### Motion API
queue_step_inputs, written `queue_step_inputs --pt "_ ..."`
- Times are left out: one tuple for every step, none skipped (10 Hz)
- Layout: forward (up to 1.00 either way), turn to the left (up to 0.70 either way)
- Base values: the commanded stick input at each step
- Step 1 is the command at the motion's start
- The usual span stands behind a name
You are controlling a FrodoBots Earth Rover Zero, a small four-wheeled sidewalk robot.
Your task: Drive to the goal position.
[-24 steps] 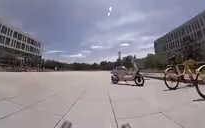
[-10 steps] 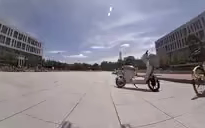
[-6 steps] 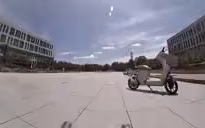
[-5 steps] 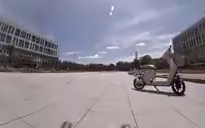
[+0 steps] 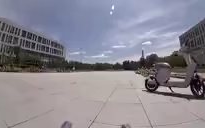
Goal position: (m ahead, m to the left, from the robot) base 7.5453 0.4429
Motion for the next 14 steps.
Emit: queue_step_inputs --pt "0.70 0.00" --pt "0.70 0.00" --pt "0.70 0.00" --pt "0.70 0.00" --pt "0.70 0.00" --pt "0.70 0.00" --pt "0.70 0.00" --pt "0.70 0.00" --pt "0.70 0.00" --pt "0.70 0.00" --pt "0.70 0.00" --pt "0.70 0.00" --pt "0.70 0.00" --pt "0.70 0.00"
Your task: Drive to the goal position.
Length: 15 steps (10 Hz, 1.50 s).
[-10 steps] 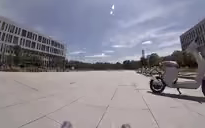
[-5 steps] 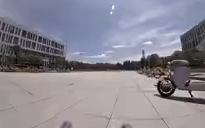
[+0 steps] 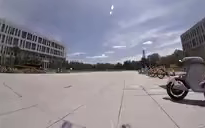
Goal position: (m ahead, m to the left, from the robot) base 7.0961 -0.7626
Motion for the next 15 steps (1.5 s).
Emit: queue_step_inputs --pt "0.70 0.00" --pt "0.70 0.00" --pt "0.70 0.00" --pt "0.70 0.00" --pt "0.70 0.00" --pt "0.70 0.00" --pt "0.70 0.00" --pt "0.70 0.00" --pt "0.70 0.00" --pt "0.70 0.00" --pt "0.70 0.00" --pt "0.70 0.00" --pt "0.70 0.00" --pt "0.70 0.00" --pt "0.70 0.00"
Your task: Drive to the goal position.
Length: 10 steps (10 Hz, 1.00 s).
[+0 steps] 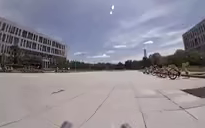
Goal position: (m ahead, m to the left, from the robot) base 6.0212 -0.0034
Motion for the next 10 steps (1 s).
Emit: queue_step_inputs --pt "0.70 0.00" --pt "0.70 0.00" --pt "0.70 0.00" --pt "0.70 0.00" --pt "0.70 0.00" --pt "0.70 0.00" --pt "0.70 0.00" --pt "0.70 0.00" --pt "0.70 -0.01" --pt "0.70 -0.03"
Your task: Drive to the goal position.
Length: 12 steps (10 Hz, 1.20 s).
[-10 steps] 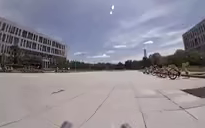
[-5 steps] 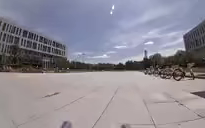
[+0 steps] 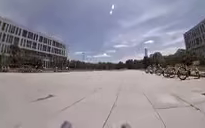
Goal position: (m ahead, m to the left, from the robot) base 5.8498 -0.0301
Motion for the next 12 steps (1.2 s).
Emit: queue_step_inputs --pt "0.70 -0.06" --pt "0.70 -0.12" --pt "0.70 -0.18" --pt "0.70 -0.20" --pt "0.70 -0.34" --pt "0.70 -0.14" --pt "0.70 0.00" --pt "0.70 0.00" --pt "0.70 0.00" --pt "0.70 0.00" --pt "0.70 0.00" --pt "0.70 0.00"
